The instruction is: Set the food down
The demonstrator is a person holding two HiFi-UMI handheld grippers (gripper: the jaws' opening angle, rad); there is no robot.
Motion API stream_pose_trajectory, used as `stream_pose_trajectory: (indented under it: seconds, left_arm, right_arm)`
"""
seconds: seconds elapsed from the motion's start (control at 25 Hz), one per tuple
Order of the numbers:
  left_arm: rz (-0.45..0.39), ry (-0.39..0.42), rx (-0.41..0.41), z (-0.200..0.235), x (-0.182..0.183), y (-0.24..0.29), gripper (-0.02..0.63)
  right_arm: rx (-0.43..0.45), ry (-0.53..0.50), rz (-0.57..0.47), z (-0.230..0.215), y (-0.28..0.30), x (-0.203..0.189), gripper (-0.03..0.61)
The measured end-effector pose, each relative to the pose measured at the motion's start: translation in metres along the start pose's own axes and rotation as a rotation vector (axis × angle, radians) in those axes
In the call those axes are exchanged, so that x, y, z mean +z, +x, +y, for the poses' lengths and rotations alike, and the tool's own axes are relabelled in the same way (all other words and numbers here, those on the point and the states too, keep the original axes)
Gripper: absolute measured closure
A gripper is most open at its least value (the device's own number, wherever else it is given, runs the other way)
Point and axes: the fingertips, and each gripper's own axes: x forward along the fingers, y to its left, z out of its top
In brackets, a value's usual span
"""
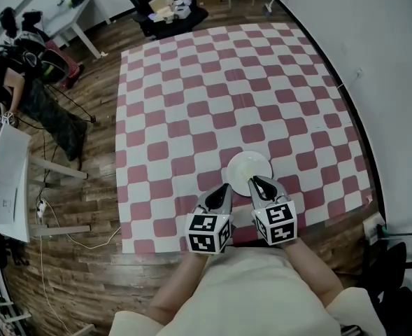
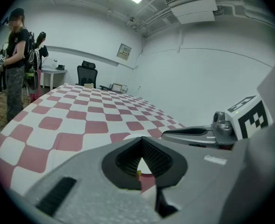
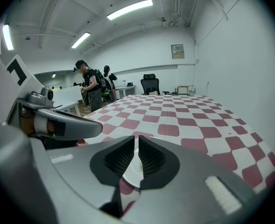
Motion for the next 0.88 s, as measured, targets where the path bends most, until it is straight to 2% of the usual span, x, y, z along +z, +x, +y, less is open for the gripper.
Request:
stream_pose_trajectory:
  seconds: [0.24,0.88]
  left_arm:
    - [-0.012,0.01,0.001,-0.008,-0.003,-0.011,0.607]
    - [-0.024,0.046,0.006,-0.03,-0.02,-0.041,0.607]
  right_arm:
    - [-0.001,-0.011,-0.027,0.007,-0.016,0.002,0.572]
    - [0.029,-0.056,-0.063,0.032,-0.047,-0.008,0.574]
